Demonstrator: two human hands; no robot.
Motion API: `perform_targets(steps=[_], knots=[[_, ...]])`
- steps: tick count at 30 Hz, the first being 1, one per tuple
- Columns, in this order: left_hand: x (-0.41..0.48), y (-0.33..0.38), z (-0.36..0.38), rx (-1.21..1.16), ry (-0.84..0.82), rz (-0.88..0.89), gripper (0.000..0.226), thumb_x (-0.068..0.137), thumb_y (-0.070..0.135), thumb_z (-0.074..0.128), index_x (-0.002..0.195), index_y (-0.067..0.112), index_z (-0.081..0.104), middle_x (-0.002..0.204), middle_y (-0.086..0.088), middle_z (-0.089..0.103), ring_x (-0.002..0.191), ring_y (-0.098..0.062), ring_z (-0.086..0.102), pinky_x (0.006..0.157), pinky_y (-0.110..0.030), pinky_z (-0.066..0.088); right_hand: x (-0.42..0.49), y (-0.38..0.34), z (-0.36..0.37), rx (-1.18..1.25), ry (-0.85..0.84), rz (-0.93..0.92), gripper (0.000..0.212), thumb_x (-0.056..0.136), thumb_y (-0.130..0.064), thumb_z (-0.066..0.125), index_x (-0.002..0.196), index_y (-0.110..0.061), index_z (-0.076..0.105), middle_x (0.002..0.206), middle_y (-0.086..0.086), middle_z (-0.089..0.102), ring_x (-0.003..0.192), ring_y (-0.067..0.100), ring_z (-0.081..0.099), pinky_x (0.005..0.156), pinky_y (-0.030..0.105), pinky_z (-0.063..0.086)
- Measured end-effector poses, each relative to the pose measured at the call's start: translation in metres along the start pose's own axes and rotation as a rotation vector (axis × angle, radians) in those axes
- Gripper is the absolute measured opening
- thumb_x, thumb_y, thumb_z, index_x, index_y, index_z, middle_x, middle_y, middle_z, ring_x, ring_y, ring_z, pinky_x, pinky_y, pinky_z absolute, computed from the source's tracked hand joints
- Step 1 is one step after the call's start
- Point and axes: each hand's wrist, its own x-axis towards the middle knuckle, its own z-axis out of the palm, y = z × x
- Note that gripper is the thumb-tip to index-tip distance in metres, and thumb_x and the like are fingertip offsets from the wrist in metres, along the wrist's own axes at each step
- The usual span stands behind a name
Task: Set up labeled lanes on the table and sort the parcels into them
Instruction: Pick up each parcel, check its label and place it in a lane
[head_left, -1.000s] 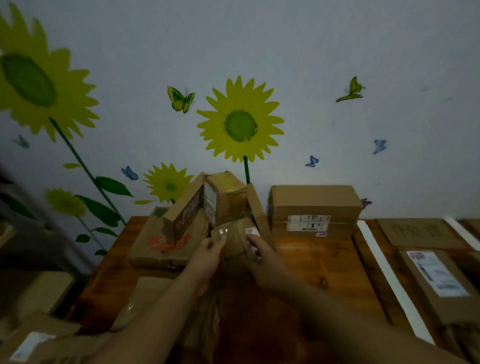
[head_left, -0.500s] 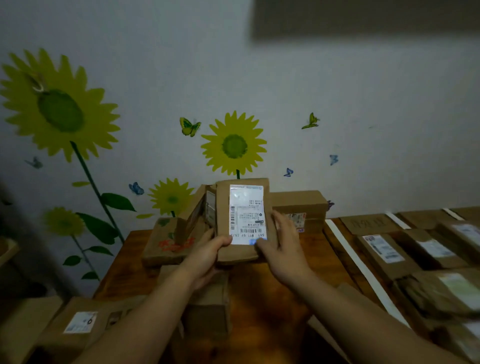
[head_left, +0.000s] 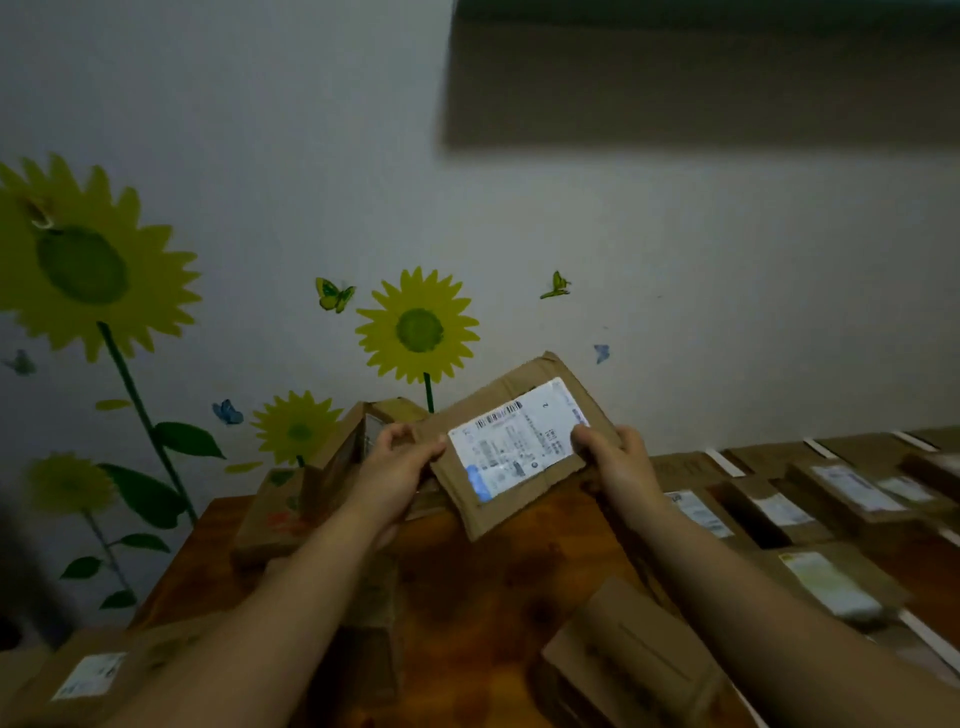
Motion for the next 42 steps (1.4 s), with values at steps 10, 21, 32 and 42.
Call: perform_targets(steps=[10,21,32,42], knots=[[-0.01,-0.045,0.16,0.185,-0.352,-0.065,0.063,0.093,0.009,0.053,0.144,0.037,0.03,0.103,0.007,0.066,0.088,-0.016,0.067,0.068,-0.027,0.053,-0.008,0.031,-0.156,-0.372,0.007,-0.041,0.053,0.096,-0.051,0.042,0.145,-0.035,0.029,0.138,-0.007,0.048,0.122,0.019,0.051,0.102,0.044,0.045],[-0.053,-0.131,0.398,0.323,-0.656,-0.24,0.065,0.092,0.021,0.058,0.147,0.03,0.023,0.106,0.005,0.062,0.086,-0.016,0.067,0.061,-0.027,0.054,-0.037,0.043,-0.403,-0.356,0.323,0.078,0.051,0.079,-0.068,0.045,0.128,-0.056,0.037,0.136,-0.006,0.048,0.125,0.022,0.047,0.103,0.052,0.042],[-0.045,-0.187,0.522,0.436,-0.821,-0.301,0.075,0.091,0.031,0.06,0.147,0.037,0.01,0.13,-0.005,0.054,0.085,-0.016,0.067,0.063,-0.029,0.054,-0.011,0.064,-0.504,-0.259,0.568,0.142,0.042,0.097,-0.042,0.047,0.137,-0.035,0.035,0.118,-0.011,0.055,0.106,0.012,0.057,0.087,0.036,0.053],[0.01,-0.239,0.616,0.378,-0.802,-0.383,0.086,0.086,0.03,0.066,0.149,0.039,0.009,0.145,-0.006,0.042,0.114,-0.024,0.058,0.092,-0.04,0.053,0.082,0.072,-0.594,-0.416,0.565,0.237,0.054,0.095,-0.042,0.051,0.144,-0.027,0.033,0.127,-0.002,0.053,0.107,0.014,0.054,0.093,0.037,0.05]])
